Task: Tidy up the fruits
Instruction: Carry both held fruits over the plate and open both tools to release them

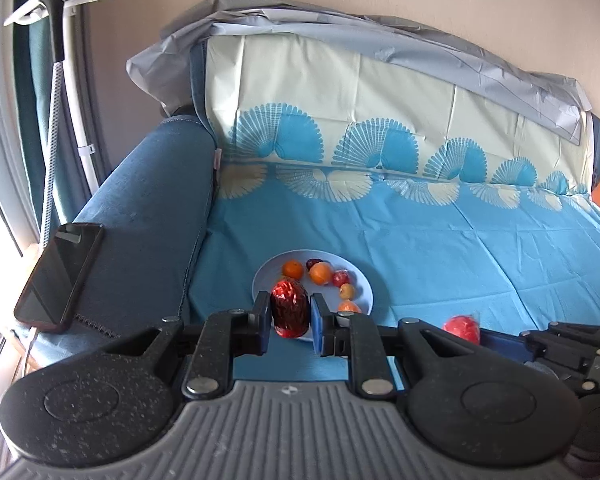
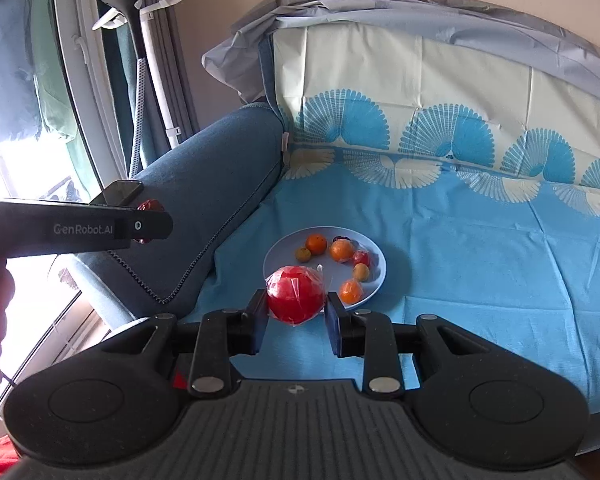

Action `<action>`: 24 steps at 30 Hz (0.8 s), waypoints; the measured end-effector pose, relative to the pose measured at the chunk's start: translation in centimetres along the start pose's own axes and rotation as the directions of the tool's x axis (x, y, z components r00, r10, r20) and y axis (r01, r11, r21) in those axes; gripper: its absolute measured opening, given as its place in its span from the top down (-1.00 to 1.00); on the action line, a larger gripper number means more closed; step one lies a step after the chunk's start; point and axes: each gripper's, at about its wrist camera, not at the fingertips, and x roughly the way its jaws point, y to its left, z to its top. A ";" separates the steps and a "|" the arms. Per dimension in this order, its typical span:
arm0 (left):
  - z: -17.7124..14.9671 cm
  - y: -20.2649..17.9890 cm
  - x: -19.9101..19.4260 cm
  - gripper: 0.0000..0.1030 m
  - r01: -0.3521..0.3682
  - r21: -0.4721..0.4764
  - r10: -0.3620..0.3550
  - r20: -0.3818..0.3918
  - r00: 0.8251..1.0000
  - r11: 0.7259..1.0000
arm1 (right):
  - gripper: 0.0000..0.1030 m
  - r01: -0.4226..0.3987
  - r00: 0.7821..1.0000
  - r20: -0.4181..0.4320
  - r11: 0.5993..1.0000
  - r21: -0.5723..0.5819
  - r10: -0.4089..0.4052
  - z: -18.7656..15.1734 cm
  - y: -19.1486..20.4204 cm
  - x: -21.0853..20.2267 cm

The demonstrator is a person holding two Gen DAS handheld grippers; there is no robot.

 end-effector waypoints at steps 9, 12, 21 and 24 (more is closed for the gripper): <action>2.6 -1.0 5.7 0.57 -0.026 0.037 0.027 -0.050 0.998 0.999 | 0.39 0.003 1.000 -0.021 1.000 0.006 -0.003 1.7 -1.6 5.0; 3.2 -1.0 8.1 0.57 -0.020 0.033 0.022 -0.077 0.997 0.999 | 0.38 0.006 1.000 -0.028 1.000 0.016 -0.005 2.3 -2.3 6.9; 3.6 -1.3 16.5 0.57 -0.035 0.050 0.043 -0.163 0.986 0.998 | 0.38 0.038 0.996 -0.084 0.999 0.014 -0.036 3.0 -4.3 13.8; 3.5 -1.6 18.9 0.57 -0.033 0.070 0.045 -0.181 0.983 0.997 | 0.38 0.050 0.994 -0.103 0.999 0.009 -0.049 3.0 -4.9 16.2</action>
